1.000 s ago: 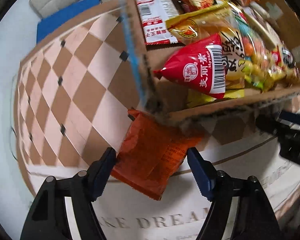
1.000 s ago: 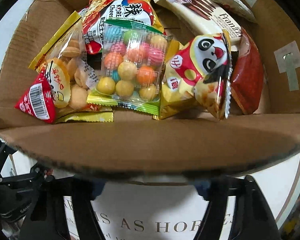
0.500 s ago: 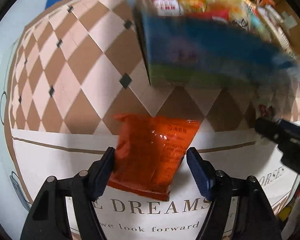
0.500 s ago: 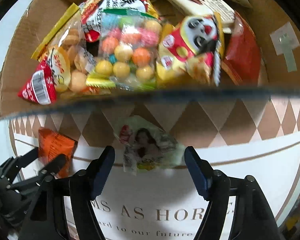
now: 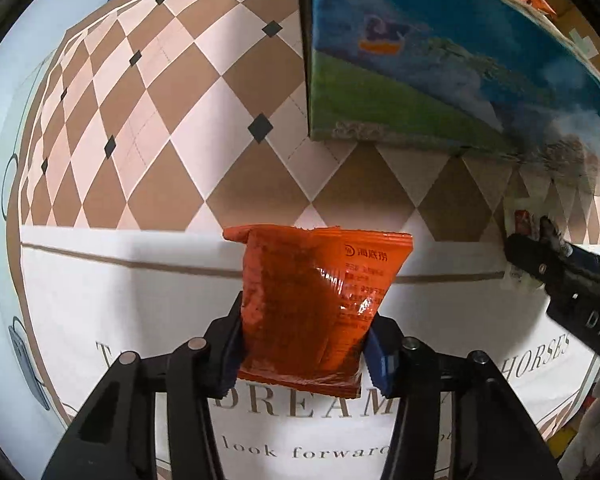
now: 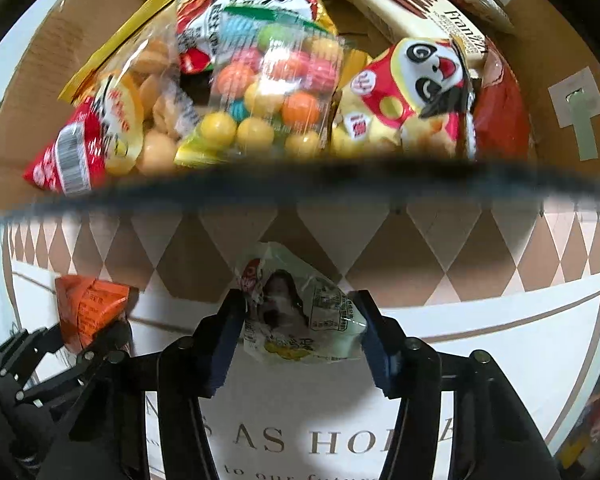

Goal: Organize snacks
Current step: 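Grasp the orange bag with the left tool while the right tool grasps the clear photo-print pack, then carry both packs over the box and release them inside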

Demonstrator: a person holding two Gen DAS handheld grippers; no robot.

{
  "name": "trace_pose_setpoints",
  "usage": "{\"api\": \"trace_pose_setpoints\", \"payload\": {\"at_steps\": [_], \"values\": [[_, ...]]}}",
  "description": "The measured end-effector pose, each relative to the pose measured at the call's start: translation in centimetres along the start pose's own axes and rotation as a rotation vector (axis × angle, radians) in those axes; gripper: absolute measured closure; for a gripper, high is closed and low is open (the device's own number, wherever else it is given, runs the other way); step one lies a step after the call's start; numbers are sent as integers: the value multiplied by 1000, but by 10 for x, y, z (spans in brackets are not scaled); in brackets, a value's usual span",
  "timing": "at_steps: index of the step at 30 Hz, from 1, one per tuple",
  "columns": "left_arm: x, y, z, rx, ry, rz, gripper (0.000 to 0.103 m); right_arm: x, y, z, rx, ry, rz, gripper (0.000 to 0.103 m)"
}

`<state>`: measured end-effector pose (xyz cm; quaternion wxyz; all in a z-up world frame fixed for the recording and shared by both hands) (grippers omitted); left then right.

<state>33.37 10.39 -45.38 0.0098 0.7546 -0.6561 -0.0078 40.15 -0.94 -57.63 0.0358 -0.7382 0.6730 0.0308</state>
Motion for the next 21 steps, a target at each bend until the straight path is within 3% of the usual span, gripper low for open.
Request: {"api": "trace_pose_setpoints", "payload": {"at_steps": [12,13,16,21], "values": [[9,61,-42,49,95,-25,57,4,48,-22,25,-81,-12,45],[13,46,-53,54,106,-23,57,11,47,-27,30,-92,-8,45],[23,52,-79,81,141,-18,57,14,55,-44,50,-126,0,45],[28,35,-127,139,207,-4,57,43,42,-96,113,-180,26,45]]}}
Point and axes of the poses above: each gripper's, at about its wrist camera, not at the fingertips, and z roughly the way its jaws point, x to its right, y to its underside, the point moved 5 cm from there along z, roughly the way its jaws point, and after that the axes turned 9 degrees about -z, right-handed, at the moved point
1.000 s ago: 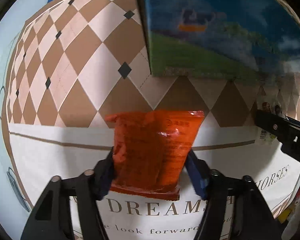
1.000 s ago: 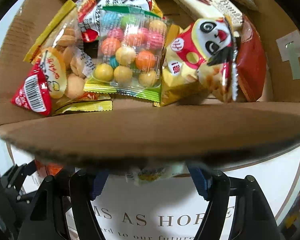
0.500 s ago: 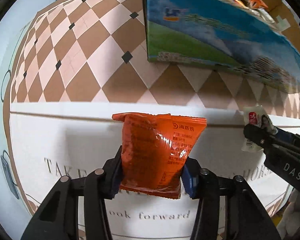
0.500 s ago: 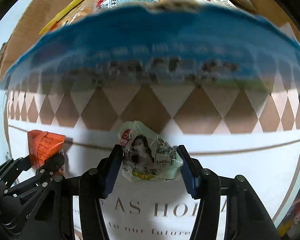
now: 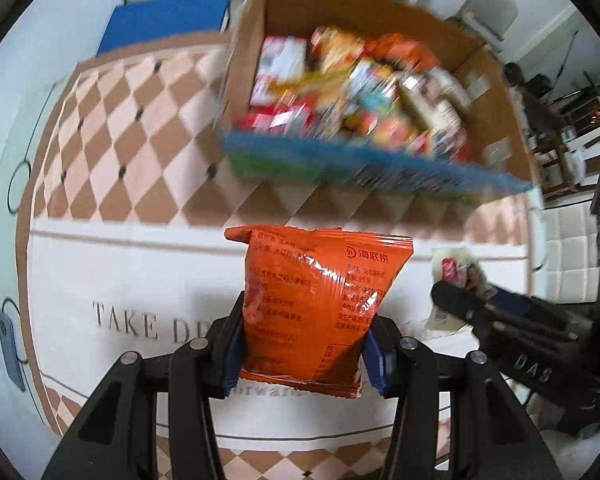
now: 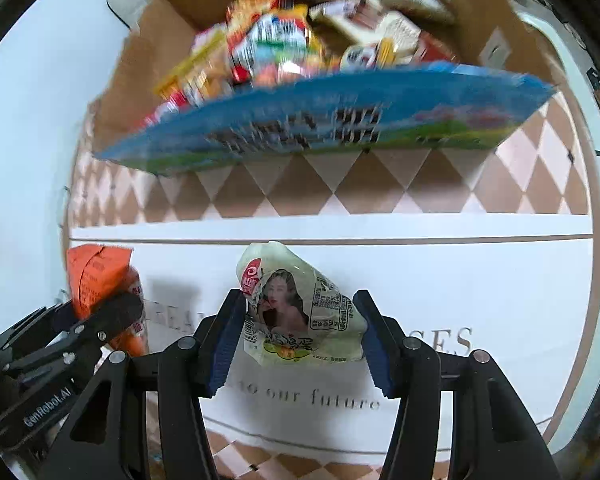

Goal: Organize snacks
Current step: 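Carry both packs over the box and release them inside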

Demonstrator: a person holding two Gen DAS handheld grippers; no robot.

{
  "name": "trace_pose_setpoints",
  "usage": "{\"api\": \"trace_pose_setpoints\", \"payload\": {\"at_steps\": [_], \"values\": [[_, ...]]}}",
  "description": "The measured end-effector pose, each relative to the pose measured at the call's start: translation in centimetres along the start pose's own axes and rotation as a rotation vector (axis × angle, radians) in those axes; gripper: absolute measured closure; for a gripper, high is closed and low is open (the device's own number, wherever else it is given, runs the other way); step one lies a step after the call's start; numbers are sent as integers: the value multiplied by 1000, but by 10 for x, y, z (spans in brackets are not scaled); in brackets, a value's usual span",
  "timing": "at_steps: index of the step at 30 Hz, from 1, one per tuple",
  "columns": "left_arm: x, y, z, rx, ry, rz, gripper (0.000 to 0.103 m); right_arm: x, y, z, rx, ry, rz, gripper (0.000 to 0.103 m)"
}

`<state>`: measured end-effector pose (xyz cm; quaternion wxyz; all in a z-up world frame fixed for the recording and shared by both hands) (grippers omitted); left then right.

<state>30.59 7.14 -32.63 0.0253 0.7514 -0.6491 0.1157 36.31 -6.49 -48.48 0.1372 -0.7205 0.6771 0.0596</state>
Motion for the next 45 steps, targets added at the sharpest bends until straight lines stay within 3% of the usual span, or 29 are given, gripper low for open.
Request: {"api": "trace_pose_setpoints", "payload": {"at_steps": [3,11,16,22,30,31,33,35,36,45], "values": [[19,-37,-21,33,33,20,57,-5,-1,-44,55,-21,20,45],[70,-118,-16,24,57,65,57,31,-75,-114,189,5,69,45],[97,-164,15,-46,64,68,57,61,-119,-114,200,41,96,45],[121,-204,52,-109,69,69,57,86,-163,-83,160,76,116,45],[136,-223,95,-181,26,58,56,110,-192,-42,79,128,139,42],[138,-224,98,-182,17,62,51,113,-193,-39,69,136,146,40],[138,-226,102,-178,-1,67,40,117,-195,-35,53,160,150,23],[135,-227,104,-188,-2,56,20,120,-195,-35,57,164,157,21],[133,-226,104,-189,2,52,17,122,-194,-36,58,154,163,20],[119,-210,92,-168,-13,49,16,115,-187,-39,45,161,117,14]]}}
Point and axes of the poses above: each gripper's, at about its wrist camera, not at the fingertips, and z roughly the way its jaws point, x to its right, y to its underside, the point moved 5 cm from there along z, roughly the way its jaws point, and after that the axes turned 9 degrees about -z, right-handed, at the moved point
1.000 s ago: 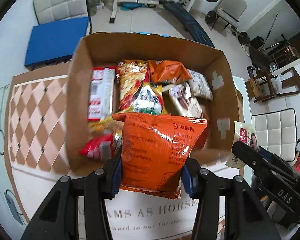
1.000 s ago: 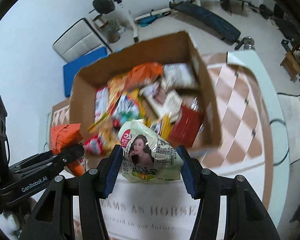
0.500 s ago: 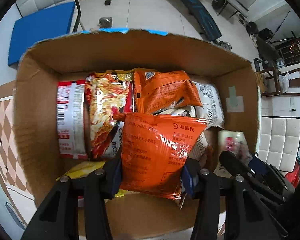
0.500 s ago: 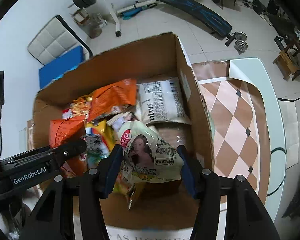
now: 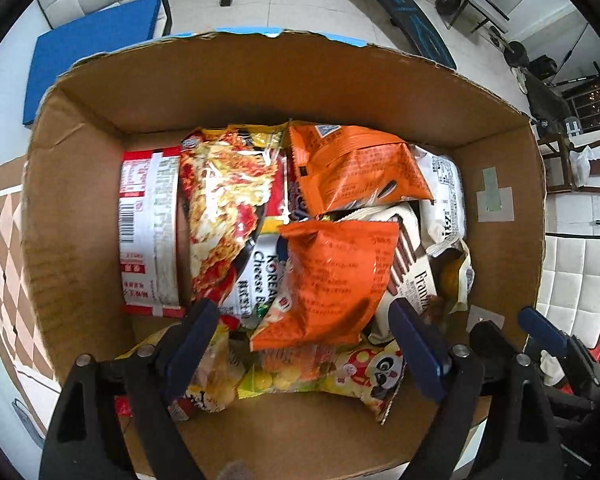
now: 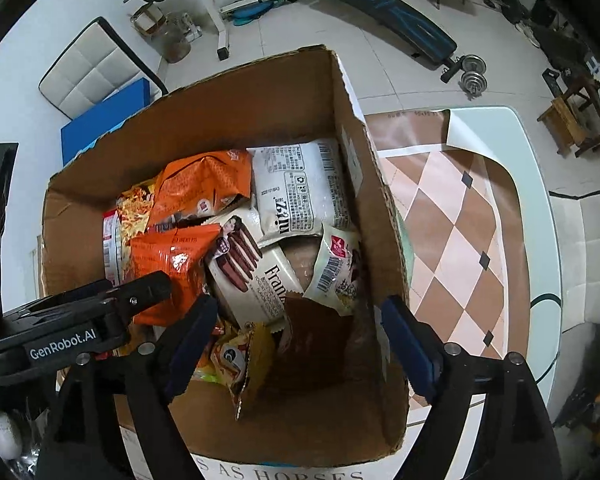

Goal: Organize snacks

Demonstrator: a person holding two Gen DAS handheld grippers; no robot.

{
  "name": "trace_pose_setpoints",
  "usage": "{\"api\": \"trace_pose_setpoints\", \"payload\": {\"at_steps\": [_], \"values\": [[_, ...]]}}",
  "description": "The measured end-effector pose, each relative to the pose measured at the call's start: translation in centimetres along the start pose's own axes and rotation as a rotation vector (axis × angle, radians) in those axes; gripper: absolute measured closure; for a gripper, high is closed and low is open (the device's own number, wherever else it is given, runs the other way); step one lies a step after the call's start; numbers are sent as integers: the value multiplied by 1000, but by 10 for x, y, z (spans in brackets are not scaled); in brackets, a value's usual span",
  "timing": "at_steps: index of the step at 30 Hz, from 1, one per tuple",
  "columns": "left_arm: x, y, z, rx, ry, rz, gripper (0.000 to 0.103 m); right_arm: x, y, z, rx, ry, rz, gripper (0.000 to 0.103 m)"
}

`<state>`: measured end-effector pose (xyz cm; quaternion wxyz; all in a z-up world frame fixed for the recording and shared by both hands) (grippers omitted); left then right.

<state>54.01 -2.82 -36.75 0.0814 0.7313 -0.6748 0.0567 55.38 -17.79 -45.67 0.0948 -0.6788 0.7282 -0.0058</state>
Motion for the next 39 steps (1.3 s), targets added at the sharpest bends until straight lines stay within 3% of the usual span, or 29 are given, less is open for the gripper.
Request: {"api": "trace_pose_setpoints", "payload": {"at_steps": [13,16,27,39], "values": [[-37,40,-47,151,-100,-4,15,-7,25,-25,24,86,-81,7],[-39,45,-58,188,-98,-10,6,-8,32,-29,24,87,-86,7],[-37,60,-90,282,-101,-38,5,-19,50,-54,63,76,-102,7],[-34,126,-151,459,-118,-29,5,-28,90,-117,174,76,-127,7]]}}
Point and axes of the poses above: each gripper's, at about its wrist camera, not at the fingertips, and z roughly the way its jaws point, x to its right, y to its underside, the point moved 5 cm from there along z, roughly the way its jaws point, and after that the axes turned 9 degrees about -z, right-handed, at the moved point
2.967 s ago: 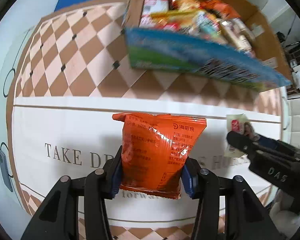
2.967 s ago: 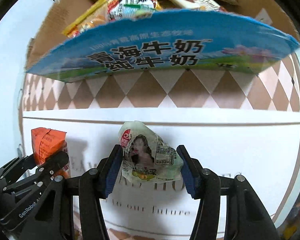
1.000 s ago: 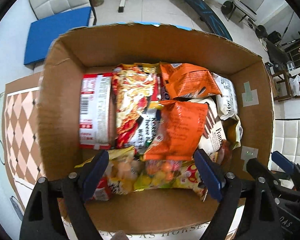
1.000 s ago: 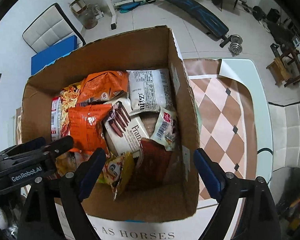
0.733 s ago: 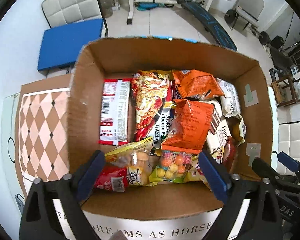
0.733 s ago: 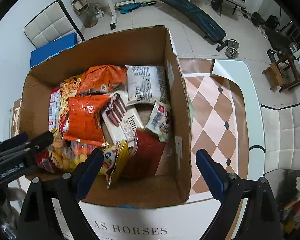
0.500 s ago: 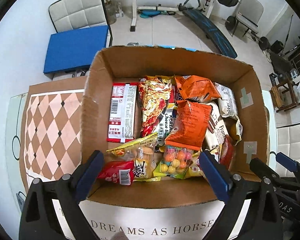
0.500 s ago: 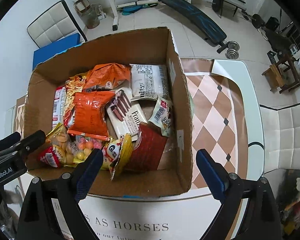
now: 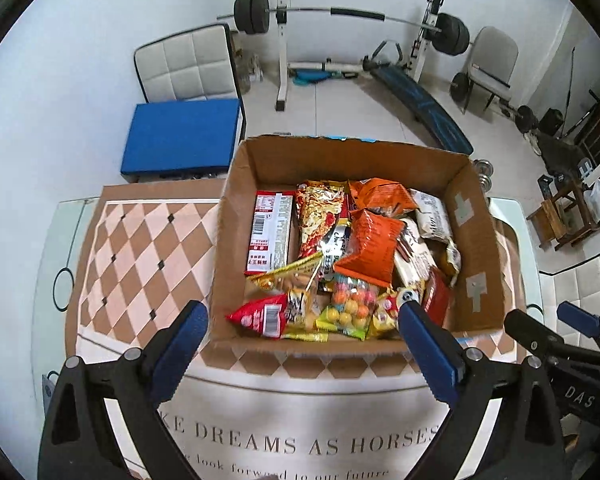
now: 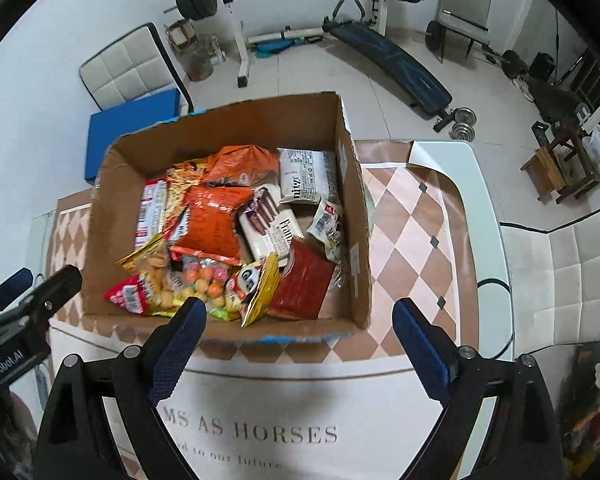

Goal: Organize snacks

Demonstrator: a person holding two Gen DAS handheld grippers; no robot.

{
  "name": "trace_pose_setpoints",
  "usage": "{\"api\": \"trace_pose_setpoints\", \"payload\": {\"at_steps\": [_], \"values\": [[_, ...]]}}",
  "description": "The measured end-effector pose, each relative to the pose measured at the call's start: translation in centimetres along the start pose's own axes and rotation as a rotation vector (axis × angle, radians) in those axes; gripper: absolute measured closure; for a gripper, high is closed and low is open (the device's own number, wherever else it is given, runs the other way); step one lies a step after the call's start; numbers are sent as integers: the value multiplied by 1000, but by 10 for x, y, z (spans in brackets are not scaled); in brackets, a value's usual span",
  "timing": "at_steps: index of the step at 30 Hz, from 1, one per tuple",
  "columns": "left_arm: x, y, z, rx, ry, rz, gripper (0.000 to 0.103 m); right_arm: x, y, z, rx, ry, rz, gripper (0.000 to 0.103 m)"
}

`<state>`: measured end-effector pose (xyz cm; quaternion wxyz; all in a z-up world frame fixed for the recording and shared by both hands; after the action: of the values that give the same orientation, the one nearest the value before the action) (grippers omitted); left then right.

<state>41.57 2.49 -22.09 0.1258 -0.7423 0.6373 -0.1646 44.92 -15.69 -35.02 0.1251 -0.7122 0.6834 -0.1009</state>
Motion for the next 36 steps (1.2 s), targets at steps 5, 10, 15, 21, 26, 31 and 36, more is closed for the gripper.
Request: {"api": "trace_pose_setpoints", "payload": {"at_steps": [5,10,15,21,26,31,36], "values": [[-4,22,-38,63,-7,10,5,-8,24,-40,57,-1,-25,7],[-6,46,-84,106,15,13,5,-18,53,-84,111,-8,-53,7],[-6,65,-124,158,19,21,5,-23,84,-126,155,-18,-61,7],[-4,85,-168,219,32,29,5,-21,114,-179,215,-13,-61,7],[1,96,-193,254,39,45,5,-24,130,-221,276,17,-82,7],[0,101,-208,282,52,23,5,-29,138,-249,317,30,-94,7],[-2,101,-223,319,58,11,5,-30,146,-269,341,35,-100,7]]}}
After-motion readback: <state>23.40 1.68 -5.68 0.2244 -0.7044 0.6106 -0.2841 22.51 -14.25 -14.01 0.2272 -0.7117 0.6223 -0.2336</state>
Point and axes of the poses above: each gripper's, at about its wrist camera, not at the fingertips, and z roughly the way its jaws point, x to its right, y to its underside, the point moved 5 cm from there along z, roughly the way its jaws point, and after that the axes turned 9 degrees about -z, right-handed, at the moved point
